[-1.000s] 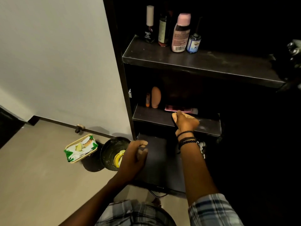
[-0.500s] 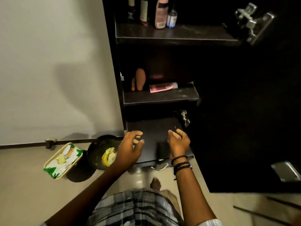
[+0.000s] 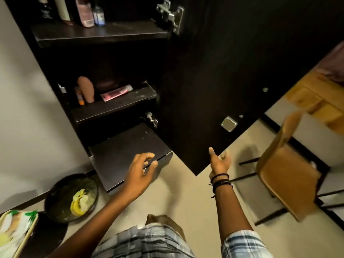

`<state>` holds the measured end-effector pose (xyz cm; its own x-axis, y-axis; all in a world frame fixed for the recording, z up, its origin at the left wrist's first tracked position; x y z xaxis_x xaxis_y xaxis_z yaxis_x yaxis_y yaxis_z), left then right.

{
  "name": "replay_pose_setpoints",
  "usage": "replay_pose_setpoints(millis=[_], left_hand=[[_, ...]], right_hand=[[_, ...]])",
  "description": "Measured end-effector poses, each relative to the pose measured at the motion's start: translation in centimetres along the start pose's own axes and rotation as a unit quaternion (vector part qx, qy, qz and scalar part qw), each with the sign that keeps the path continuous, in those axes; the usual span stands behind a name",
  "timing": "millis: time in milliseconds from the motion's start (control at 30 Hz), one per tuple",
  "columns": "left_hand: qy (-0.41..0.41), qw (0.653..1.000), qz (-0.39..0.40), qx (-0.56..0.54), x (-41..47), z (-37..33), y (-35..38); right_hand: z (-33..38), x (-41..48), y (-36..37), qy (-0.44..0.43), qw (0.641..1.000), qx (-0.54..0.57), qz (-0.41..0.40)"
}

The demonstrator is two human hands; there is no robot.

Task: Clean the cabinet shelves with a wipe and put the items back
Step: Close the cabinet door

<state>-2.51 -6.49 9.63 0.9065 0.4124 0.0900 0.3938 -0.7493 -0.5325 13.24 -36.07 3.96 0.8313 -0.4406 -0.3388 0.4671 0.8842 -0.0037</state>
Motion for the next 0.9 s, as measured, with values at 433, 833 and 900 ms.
replay_pose_setpoints(millis=[433, 833, 900], left_hand=[[0.043, 0.998, 0.022, -0.031, 0.3, -3.9, 2.0], [0.063, 0.998, -0.010, 0.017, -2.2, -3.1, -2.8], [0.042, 0.998, -0.033, 0.027, -2.3, -2.3, -4.6]], right_hand=[[1.8, -9.9, -0.4, -0.240, 0.957, -0.159, 0.011], [-2.8, -20.1, 7.6, -0.300, 0.891, -0.269, 0.209], [-3.6, -21.6, 9.9, -0.300, 0.872, -0.295, 0.250]])
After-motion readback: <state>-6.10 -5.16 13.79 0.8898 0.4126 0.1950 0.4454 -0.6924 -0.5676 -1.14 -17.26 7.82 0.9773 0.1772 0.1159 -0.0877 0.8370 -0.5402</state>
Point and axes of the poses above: each hand's wrist, its own x-axis towards the middle knuckle, its own y-axis out of the palm, z = x × y, the point moved 9 cm from there along x, towards the middle knuckle, and after that the axes turned 9 degrees about x, right-handed, at the moved point
